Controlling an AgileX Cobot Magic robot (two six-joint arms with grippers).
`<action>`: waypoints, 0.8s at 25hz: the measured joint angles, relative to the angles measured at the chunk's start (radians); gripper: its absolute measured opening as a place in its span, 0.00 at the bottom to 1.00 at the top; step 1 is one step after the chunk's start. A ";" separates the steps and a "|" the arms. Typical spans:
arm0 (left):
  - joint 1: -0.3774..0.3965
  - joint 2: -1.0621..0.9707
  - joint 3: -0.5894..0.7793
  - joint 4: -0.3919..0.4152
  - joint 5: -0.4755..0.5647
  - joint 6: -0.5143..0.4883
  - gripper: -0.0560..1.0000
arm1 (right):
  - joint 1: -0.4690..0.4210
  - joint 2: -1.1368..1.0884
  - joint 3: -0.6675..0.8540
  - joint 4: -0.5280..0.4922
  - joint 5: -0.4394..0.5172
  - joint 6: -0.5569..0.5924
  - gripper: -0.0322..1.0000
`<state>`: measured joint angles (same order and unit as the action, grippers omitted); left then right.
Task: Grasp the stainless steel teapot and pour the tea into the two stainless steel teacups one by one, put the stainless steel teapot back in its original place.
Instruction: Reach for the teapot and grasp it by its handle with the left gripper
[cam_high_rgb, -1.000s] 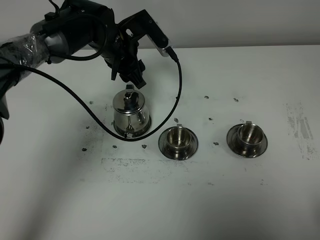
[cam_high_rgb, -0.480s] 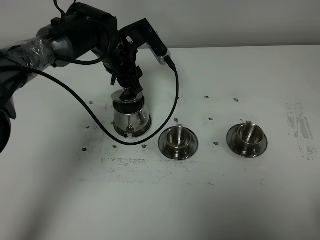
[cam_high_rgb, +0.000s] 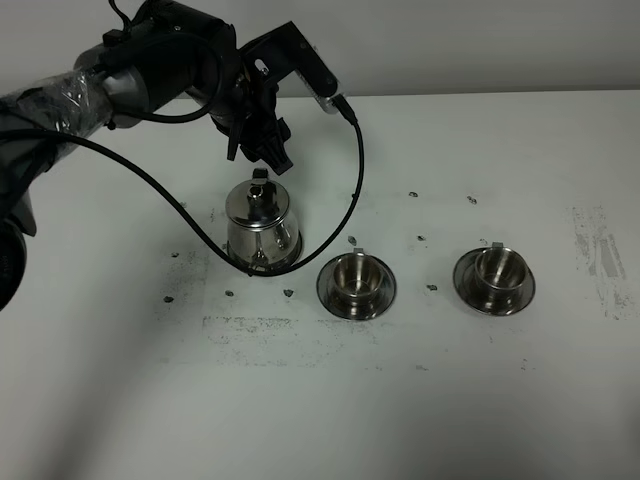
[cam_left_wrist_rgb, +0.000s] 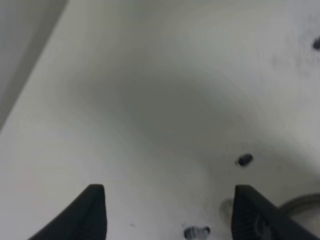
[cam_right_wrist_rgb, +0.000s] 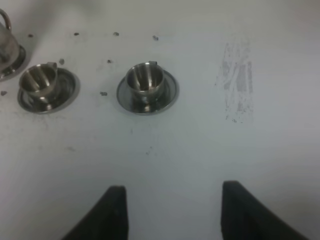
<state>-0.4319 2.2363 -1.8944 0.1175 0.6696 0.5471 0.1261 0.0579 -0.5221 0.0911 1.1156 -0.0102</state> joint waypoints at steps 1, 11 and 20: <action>0.000 0.000 -0.005 0.000 -0.001 -0.006 0.56 | 0.000 0.000 0.000 0.000 0.000 0.000 0.43; 0.000 0.014 -0.009 -0.016 -0.008 0.009 0.56 | 0.000 0.000 0.000 0.000 0.000 0.000 0.43; -0.011 0.019 -0.009 -0.118 0.038 0.151 0.56 | 0.000 0.000 0.000 0.000 0.000 0.000 0.43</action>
<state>-0.4432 2.2552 -1.9035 0.0000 0.7076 0.6985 0.1261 0.0579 -0.5221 0.0911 1.1156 -0.0102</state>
